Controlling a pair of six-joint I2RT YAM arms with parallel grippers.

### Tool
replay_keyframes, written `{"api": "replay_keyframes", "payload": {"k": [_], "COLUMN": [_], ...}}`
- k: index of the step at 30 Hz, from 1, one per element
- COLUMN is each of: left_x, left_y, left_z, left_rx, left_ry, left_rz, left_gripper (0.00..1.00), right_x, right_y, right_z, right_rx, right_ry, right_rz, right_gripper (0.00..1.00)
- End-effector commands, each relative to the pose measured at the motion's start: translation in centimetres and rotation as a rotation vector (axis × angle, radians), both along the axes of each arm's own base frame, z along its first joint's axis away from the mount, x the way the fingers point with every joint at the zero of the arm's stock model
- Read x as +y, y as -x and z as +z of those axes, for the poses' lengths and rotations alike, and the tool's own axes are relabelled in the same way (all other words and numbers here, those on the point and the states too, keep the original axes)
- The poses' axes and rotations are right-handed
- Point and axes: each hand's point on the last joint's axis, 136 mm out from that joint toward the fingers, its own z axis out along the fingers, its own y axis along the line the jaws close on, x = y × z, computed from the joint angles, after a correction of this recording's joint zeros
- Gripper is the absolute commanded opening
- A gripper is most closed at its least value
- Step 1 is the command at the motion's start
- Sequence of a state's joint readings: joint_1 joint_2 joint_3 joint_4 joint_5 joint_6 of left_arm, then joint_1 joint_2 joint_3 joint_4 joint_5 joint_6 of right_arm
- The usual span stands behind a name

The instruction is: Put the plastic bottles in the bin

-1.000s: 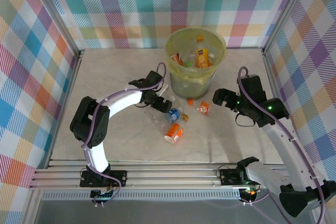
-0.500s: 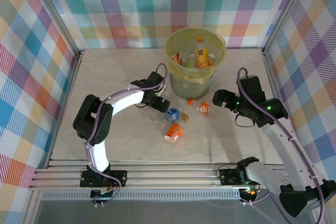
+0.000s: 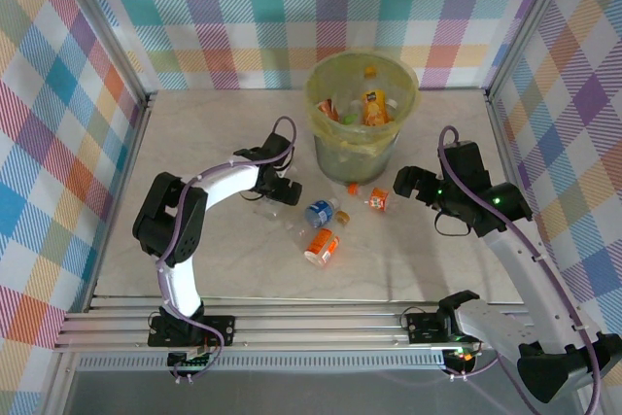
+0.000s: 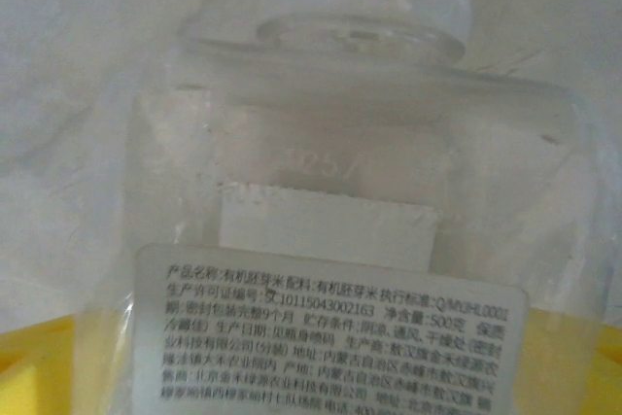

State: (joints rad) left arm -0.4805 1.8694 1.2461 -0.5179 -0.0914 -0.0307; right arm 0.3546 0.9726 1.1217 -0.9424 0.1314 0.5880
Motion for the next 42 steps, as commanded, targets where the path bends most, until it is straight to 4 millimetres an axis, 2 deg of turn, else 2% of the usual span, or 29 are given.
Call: {"api": "replay_keyframes", "payload": {"k": [1, 6, 9, 11, 14, 23, 29, 32, 38, 42], "left_x": [1.4, 1.8, 2.0, 2.1, 2.3, 1.2, -1.8, -3.6, -7.5, -9.9], "left_y": [0.6, 0.4, 0.2, -0.1, -0.8, -1.6, -2.3, -3.1, -5.3, -7.3], "left_z": [-1.4, -1.0, 0.4, 2.0, 5.7, 19.7, 28.7, 32.0, 36.2, 36.6], "left_rx": [0.041, 0.031, 0.002, -0.031, -0.103, -0.383, -0.518, -0.562, -0.628, -0.622], "left_ry": [-0.009, -0.013, -0.017, -0.017, 0.001, 0.238, 0.47, 0.558, 0.678, 0.703], "left_rz": [0.047, 0.056, 0.062, 0.069, 0.094, 0.176, 0.132, 0.108, 0.088, 0.089], "left_gripper": [0.91, 0.81, 0.81, 0.81, 0.81, 0.81, 0.8, 0.8, 0.8, 0.81], "right_x": [-0.1, 0.0, 0.0, 0.0, -0.1, -0.1, -0.1, -0.1, -0.1, -0.1], "right_y": [-0.1, -0.2, -0.2, -0.2, 0.0, 0.2, 0.2, 0.3, 0.6, 0.9], "right_z": [0.1, 0.2, 0.4, 0.5, 0.5, 0.2, -0.1, -0.2, -0.3, -0.8], "right_rx": [-0.021, -0.027, -0.032, -0.039, -0.046, -0.058, -0.052, -0.051, -0.051, -0.044], "right_ry": [-0.006, -0.013, -0.017, -0.019, -0.021, -0.033, -0.036, -0.04, -0.052, -0.068], "right_rz": [-0.015, -0.015, -0.016, -0.015, -0.015, -0.022, -0.024, -0.023, -0.026, -0.038], "right_gripper": [1.0, 1.0, 1.0, 1.0, 1.0, 1.0, 1.0, 1.0, 1.0, 1.0]}}
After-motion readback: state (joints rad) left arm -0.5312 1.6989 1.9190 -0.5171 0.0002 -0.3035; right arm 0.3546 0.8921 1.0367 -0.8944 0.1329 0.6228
